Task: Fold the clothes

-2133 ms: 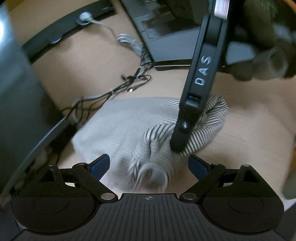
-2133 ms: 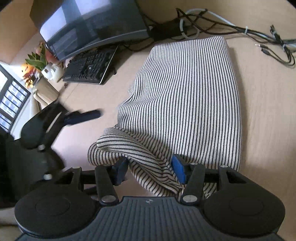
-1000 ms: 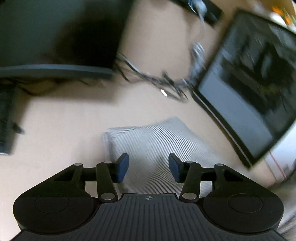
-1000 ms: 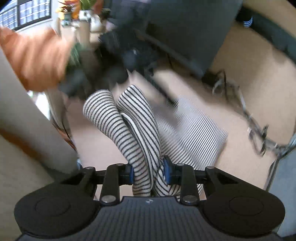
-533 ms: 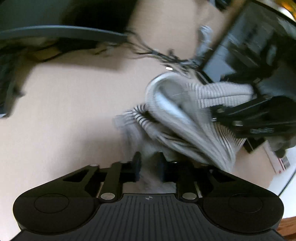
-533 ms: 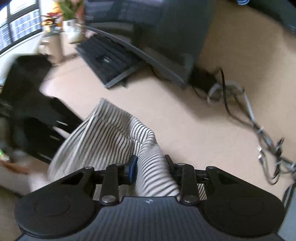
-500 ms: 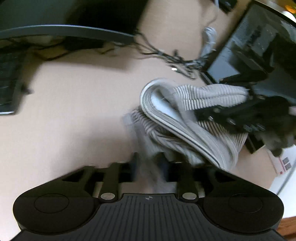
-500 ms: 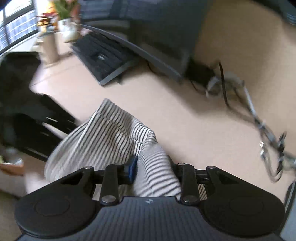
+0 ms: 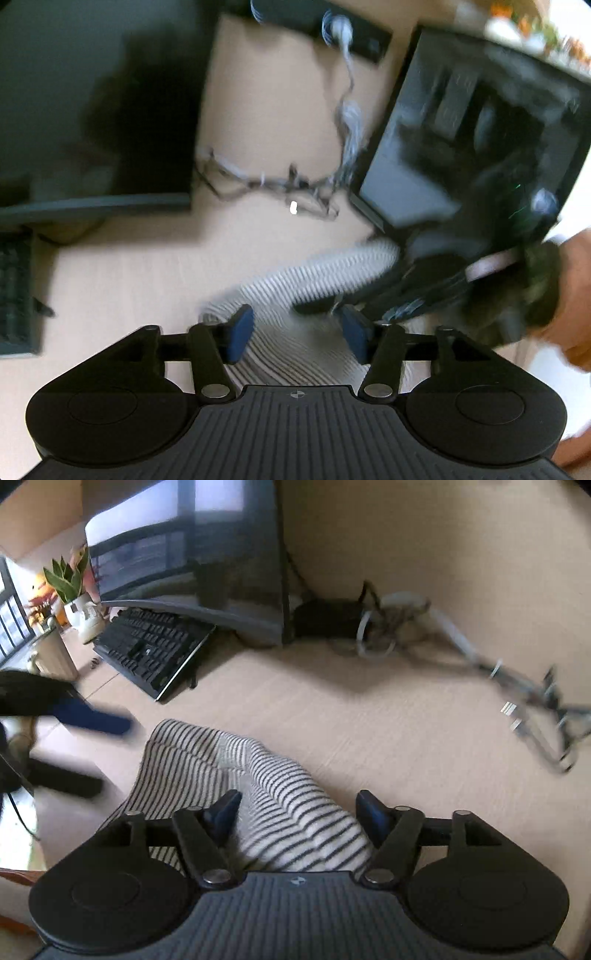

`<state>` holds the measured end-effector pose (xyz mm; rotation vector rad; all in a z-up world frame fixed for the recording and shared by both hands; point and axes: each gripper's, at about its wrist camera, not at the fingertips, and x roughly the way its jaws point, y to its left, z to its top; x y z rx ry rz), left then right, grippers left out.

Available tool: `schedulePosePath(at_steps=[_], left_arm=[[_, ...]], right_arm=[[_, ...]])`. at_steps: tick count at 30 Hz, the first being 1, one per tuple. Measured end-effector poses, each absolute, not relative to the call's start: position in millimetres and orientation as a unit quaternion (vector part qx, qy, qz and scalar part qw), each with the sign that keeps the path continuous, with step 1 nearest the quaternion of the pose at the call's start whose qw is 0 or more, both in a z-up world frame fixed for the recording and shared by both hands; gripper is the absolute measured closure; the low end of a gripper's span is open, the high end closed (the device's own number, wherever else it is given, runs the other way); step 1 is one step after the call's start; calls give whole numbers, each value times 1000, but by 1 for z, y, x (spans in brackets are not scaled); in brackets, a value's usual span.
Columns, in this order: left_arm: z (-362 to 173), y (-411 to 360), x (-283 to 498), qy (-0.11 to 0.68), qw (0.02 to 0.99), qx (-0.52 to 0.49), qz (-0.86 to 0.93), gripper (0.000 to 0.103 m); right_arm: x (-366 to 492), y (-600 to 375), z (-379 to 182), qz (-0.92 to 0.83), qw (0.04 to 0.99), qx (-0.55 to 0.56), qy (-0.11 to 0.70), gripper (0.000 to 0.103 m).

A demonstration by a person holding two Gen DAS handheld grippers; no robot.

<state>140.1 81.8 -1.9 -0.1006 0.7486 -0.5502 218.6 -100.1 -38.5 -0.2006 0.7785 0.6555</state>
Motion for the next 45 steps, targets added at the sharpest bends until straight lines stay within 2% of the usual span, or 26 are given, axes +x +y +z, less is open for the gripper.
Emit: schedulePosePath(at_steps=[4, 5, 7, 9, 14, 15, 17, 19, 22, 26, 29, 32, 40, 45], left_arm=[[-23, 66, 153, 391, 883, -45, -256, 46], [-27, 63, 155, 396, 881, -45, -254, 44], [-28, 59, 159, 397, 880, -47, -256, 41], [-29, 57, 162, 397, 880, -46, -256, 41], [-33, 61, 159, 398, 880, -47, -255, 39], [-31, 62, 155, 397, 881, -46, -254, 39], [-29, 62, 151, 395, 883, -41, -250, 39], [-29, 61, 151, 394, 884, -40, -248, 38], [-30, 59, 150, 394, 884, -42, -247, 37], [-32, 59, 150, 394, 885, -46, -244, 36], [-33, 59, 151, 392, 886, -50, -242, 33], [-32, 57, 154, 390, 887, -50, -243, 33], [9, 48, 155, 346, 908, 0, -238, 31], [-3, 30, 183, 357, 906, 37, -226, 33]], right_arm=[[187, -122, 11, 249, 924, -110, 269, 35], [178, -125, 22, 233, 935, -114, 242, 51], [168, -128, 31, 242, 939, -87, 228, 70], [164, -127, 27, 254, 936, -63, 236, 71], [185, -110, -40, 253, 912, -59, 318, 71], [191, -112, -51, 244, 913, -54, 321, 69], [203, -116, -72, 227, 916, -45, 329, 57], [209, -120, -69, 218, 914, -18, 341, 56], [195, -115, -53, 210, 920, -35, 330, 56], [155, -127, -23, 224, 928, -1, 298, 65], [132, -138, -29, 238, 916, 61, 318, 66], [124, -133, -65, 209, 903, 55, 371, 69], [117, -133, -72, 198, 910, 73, 356, 69], [110, -141, -60, 196, 911, 79, 354, 69]])
